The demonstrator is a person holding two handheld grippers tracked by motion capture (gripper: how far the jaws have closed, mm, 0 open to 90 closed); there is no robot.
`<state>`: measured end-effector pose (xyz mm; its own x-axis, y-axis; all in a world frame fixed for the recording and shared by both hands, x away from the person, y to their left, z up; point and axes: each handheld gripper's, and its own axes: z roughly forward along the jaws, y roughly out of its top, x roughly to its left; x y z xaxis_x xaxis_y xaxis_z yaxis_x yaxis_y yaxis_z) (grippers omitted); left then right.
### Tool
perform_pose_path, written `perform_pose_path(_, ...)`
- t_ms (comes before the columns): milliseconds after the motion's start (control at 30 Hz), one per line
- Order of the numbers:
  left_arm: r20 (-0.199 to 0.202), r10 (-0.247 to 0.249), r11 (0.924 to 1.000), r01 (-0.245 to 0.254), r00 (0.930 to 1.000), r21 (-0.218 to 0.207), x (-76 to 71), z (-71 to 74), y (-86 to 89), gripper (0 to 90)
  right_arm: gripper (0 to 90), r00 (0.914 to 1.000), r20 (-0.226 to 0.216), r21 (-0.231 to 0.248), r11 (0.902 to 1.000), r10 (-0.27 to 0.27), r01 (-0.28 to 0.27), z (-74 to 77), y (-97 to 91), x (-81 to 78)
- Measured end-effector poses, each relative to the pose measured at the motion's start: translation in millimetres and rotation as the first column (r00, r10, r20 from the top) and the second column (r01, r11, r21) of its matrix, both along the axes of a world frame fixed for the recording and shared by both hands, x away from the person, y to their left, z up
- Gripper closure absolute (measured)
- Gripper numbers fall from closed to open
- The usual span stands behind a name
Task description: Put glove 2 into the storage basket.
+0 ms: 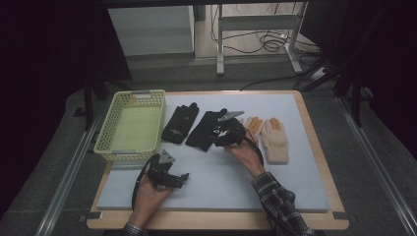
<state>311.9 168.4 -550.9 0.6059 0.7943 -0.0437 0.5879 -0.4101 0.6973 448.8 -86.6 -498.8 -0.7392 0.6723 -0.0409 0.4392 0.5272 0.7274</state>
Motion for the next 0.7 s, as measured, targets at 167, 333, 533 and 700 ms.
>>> perform_pose_path(167,-0.001,0.001,1.0,-0.001,1.0,-0.003,-0.1,-0.1,-0.2,3.9,34.6,0.9994,-0.016,0.0,0.9995,-0.03,0.03,-2.0,11.2,16.2)
perform_pose_path(333,0.0,0.0,1.0,0.0,1.0,-0.003,0.0,-0.1,-0.1,3.9,34.7,0.9988,-0.029,-0.012,0.9992,-0.039,0.038,-6.2,23.8,27.3)
perform_pose_path(533,0.0,0.002,1.0,-0.002,1.0,-0.005,-0.1,-0.2,-0.3,3.9,26.2,0.9962,-0.045,-0.036,0.9967,-0.075,0.073,-19.7,43.8,43.7)
perform_pose_path(700,0.0,0.002,1.0,-0.002,1.0,-0.005,-0.2,-0.2,-0.3,3.9,34.2,0.9927,-0.096,-0.034,0.9969,-0.074,0.071,-28.8,44.1,51.9)
